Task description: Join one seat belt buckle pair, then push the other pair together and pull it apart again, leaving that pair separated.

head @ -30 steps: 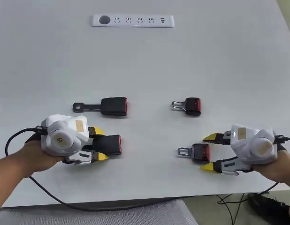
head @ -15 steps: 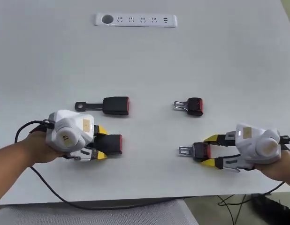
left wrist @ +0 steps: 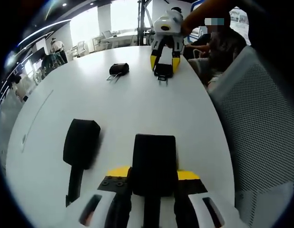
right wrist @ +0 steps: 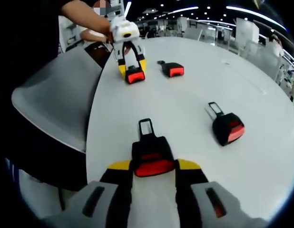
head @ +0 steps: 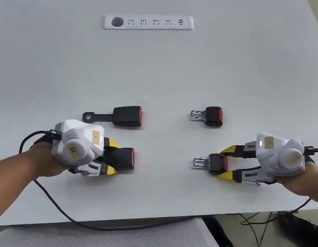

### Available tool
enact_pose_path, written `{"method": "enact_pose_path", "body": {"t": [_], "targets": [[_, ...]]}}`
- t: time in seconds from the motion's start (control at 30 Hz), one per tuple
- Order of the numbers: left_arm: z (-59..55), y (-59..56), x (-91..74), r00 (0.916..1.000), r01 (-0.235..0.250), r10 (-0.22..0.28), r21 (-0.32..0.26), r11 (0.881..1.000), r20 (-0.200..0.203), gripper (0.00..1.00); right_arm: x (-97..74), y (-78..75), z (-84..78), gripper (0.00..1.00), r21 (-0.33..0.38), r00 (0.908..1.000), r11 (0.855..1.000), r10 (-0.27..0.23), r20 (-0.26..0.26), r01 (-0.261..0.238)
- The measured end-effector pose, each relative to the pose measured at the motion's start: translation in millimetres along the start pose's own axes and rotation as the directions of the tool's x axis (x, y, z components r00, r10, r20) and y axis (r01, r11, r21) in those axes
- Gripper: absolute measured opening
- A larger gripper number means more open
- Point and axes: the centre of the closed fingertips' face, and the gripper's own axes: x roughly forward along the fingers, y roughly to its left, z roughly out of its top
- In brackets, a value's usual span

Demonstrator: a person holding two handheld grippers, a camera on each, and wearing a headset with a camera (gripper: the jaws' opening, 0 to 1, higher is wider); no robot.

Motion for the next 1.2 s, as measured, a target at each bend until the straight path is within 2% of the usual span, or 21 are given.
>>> {"method": "enact_pose_path", "body": {"t": [0.17,0.8,1.2], "targets": [[0.5,0.2,-0.7,0.9999,0.003,-0.003,0.006,1.0,-0.013,0.35,6.0,-1.7,6.7,0.34,-0.005,0.9999,1.0,0.011,0.011,-0.011],[-4.0,2.8,-0.2,0.9999,0.0,0.0,0.004,1.0,-0.015,0.35,36.9,1.0,40.5,0.33,-0.038,0.9959,0.998,0.06,0.068,-0.057],[-5.4,2.3,0.0,0.9997,0.011,-0.01,0.024,1.0,-0.024,0.35,58.7,9.1,67.5,0.33,-0.047,0.986,0.994,0.106,0.129,-0.1]]}}
